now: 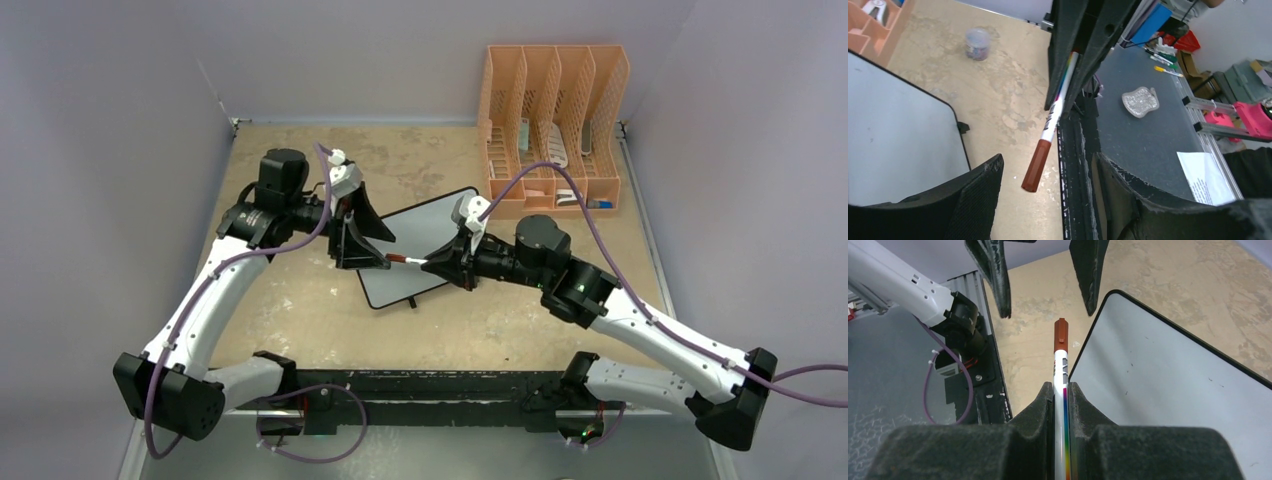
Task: Write a sentence on the whiteboard
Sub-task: Open the whiteboard marker at the center of the board.
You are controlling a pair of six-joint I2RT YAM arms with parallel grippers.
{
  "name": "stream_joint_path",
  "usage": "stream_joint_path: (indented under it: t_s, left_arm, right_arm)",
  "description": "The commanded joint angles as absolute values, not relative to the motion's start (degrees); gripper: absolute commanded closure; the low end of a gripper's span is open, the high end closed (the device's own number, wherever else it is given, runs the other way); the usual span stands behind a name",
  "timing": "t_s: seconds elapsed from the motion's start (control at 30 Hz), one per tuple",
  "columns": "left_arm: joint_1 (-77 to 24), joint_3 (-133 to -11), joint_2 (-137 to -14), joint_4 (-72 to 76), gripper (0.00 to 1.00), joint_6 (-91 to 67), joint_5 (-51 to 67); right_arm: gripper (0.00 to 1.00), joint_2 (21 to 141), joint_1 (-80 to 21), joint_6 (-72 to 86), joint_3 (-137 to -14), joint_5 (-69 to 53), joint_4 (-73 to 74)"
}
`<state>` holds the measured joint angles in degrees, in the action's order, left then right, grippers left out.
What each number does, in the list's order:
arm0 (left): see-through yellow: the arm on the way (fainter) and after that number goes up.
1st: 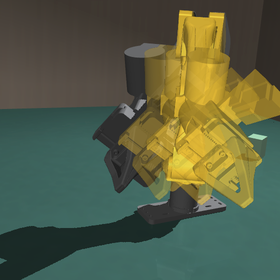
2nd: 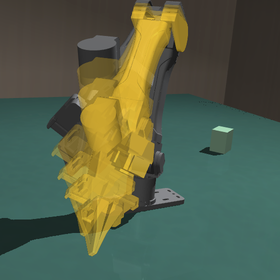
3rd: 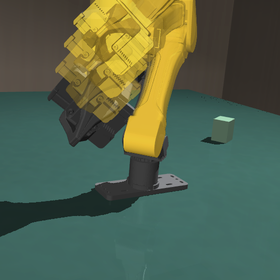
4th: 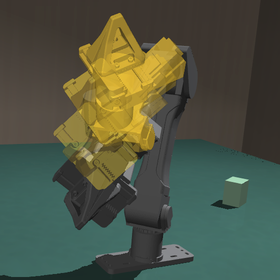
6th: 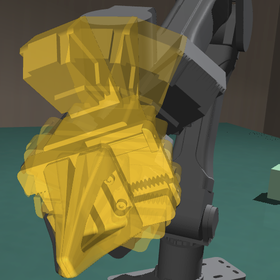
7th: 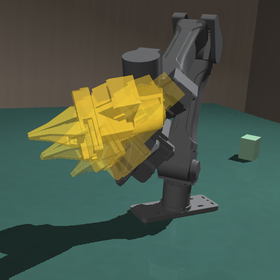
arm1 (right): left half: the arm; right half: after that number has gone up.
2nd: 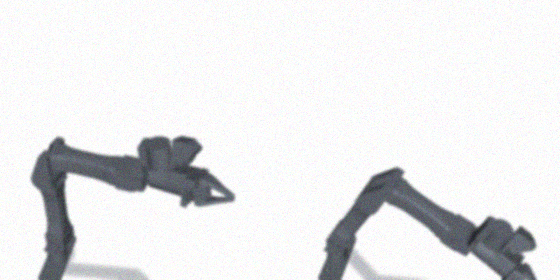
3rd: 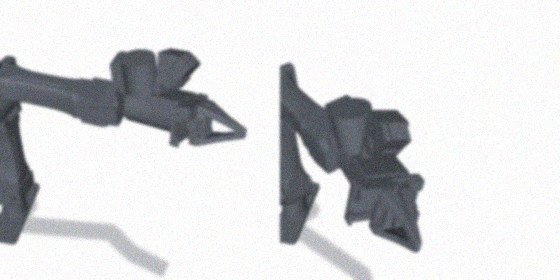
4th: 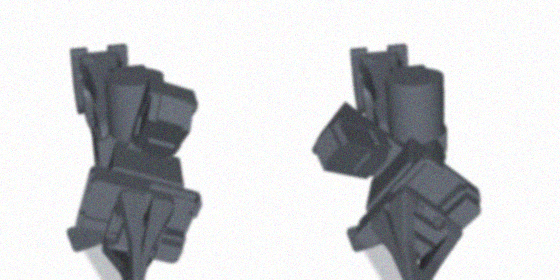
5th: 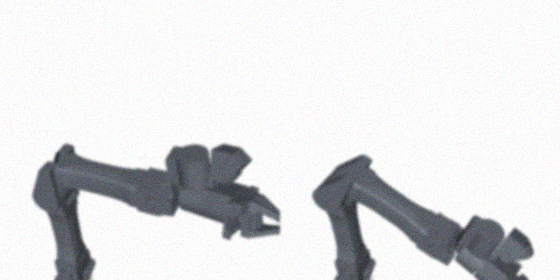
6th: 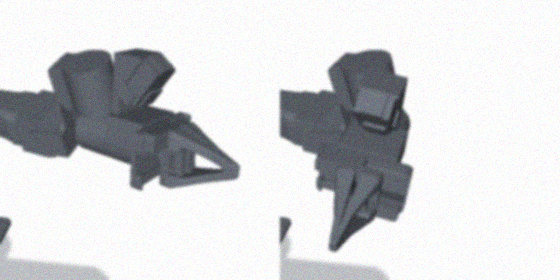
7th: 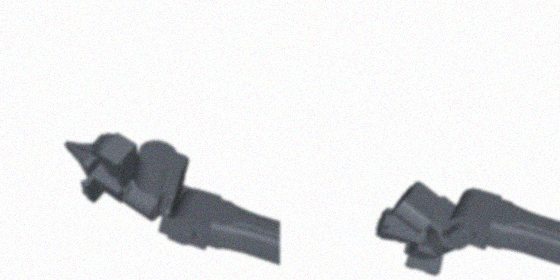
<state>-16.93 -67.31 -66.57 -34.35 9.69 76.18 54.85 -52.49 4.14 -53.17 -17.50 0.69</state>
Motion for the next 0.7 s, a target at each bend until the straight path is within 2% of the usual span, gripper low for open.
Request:
stream_joint_path:
  t_s: [0.0, 0.33, 0.6, 0.67]
  left_arm:
    - [-18.94, -70.00, -67.48, -36.23, 0.39, 14.39, 80.12]
    - [-21.76, -70.89, -69.79, -38.62, 0.52, 16.35, 75.89]
    - [-22.67, -71.46, -70.34, -38.52, 0.73, 16.57, 77.53]
    - [-22.80, -71.46, -70.20, -38.77, 0.84, 17.03, 78.40]
  right_arm:
    - [1.00, 55.44, -52.54, 3.19, -57.30, -20.90, -1.29]
    - [1.00, 55.66, -52.54, 3.86, -58.81, -21.05, -0.59]
    - [1.00, 55.76, -52.50, 4.31, -58.15, -21.39, -0.88]
    - [1.00, 55.89, -52.54, 4.35, -57.97, -21.44, -0.86]
